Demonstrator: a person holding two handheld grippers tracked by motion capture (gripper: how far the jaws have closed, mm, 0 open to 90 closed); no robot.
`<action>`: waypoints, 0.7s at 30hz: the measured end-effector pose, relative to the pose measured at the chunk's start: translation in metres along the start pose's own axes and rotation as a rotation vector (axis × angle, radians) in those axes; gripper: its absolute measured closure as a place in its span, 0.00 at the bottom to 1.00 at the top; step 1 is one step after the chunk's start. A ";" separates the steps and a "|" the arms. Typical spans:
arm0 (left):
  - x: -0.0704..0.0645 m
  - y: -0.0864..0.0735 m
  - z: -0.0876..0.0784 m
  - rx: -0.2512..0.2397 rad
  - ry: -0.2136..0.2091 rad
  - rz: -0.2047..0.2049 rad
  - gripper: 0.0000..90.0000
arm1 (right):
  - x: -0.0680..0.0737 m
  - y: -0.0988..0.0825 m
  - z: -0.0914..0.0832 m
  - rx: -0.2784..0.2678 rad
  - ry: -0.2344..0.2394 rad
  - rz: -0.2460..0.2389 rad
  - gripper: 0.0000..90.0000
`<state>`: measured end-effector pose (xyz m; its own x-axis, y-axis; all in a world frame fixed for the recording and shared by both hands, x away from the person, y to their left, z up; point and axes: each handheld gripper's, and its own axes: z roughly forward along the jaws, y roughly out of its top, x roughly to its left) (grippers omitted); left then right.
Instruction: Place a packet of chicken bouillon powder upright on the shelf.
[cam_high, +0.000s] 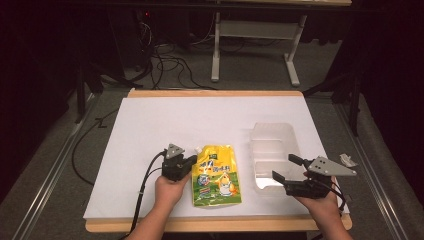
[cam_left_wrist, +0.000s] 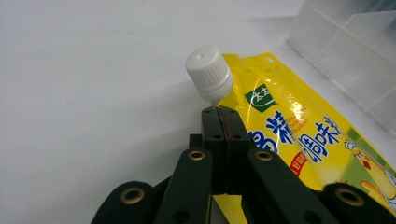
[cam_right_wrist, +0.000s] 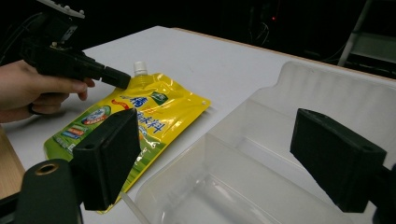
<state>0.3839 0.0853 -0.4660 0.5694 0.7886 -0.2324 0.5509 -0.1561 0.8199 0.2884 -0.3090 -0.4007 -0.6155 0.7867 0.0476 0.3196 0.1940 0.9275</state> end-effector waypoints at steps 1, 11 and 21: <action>-0.002 0.000 -0.001 -0.010 0.005 0.007 1.00 | 0.000 0.000 0.000 0.000 0.000 0.002 0.18; -0.021 0.003 -0.024 -0.124 0.039 0.080 1.00 | 0.005 0.003 -0.002 -0.006 0.003 -0.005 0.18; -0.043 0.005 -0.058 -0.187 0.055 0.218 1.00 | 0.009 0.007 -0.006 -0.024 0.009 -0.021 0.18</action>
<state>0.3264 0.0847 -0.4219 0.6254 0.7802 -0.0152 0.2936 -0.2171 0.9310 0.2806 -0.3044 -0.3919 -0.6285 0.7771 0.0315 0.2891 0.1958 0.9371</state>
